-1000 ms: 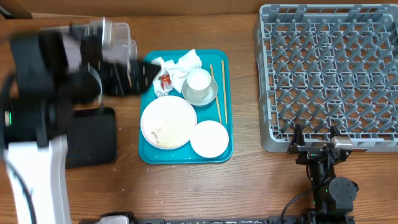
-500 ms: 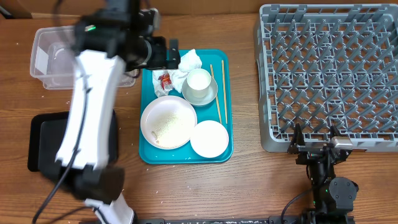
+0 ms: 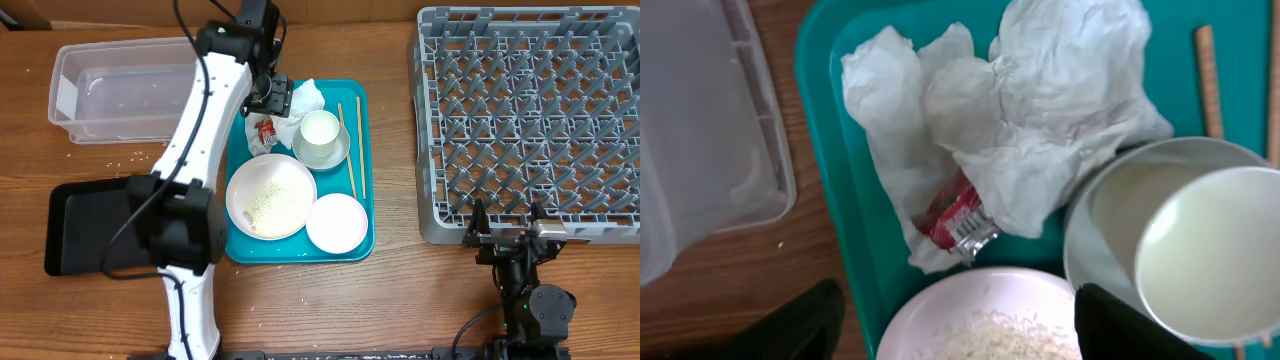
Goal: Sort waste into correct bins and load items into the dishwasher
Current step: 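Reach the left gripper over the teal tray to the white tissue, then close the left gripper on the crumpled white tissue and lift, then carry the tissue left and release it into the clear bin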
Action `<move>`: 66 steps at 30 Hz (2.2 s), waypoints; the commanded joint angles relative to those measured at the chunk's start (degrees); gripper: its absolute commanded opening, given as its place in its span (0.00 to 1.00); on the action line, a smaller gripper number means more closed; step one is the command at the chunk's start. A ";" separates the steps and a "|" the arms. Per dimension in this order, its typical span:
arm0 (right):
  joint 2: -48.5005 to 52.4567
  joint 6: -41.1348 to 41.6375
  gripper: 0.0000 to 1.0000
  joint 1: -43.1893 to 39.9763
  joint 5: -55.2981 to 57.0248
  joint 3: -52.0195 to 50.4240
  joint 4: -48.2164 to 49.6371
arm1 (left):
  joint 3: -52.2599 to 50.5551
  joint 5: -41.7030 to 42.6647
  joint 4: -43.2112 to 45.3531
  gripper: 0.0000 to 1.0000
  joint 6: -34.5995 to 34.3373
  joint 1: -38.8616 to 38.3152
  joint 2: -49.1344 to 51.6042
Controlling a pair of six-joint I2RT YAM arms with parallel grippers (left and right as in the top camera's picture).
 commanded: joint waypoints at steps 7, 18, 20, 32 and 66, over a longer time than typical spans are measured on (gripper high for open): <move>-0.46 -0.04 1.00 0.26 0.07 -0.59 0.33 | 1.01 5.33 2.16 0.76 1.38 0.74 8.44; -0.46 -0.04 1.00 0.26 0.07 -0.59 0.35 | 0.61 4.31 4.61 0.47 1.38 0.76 9.40; -0.46 -0.04 1.00 0.26 0.07 -0.59 0.33 | 0.61 4.68 4.09 0.36 1.38 0.76 9.40; -0.46 -0.04 1.00 0.26 0.07 -0.59 0.33 | 9.22 4.76 -3.30 0.04 -1.79 2.03 8.72; -0.46 -0.04 1.00 0.26 0.09 -0.59 0.33 | 43.21 -3.65 -7.67 0.89 -24.28 23.17 9.46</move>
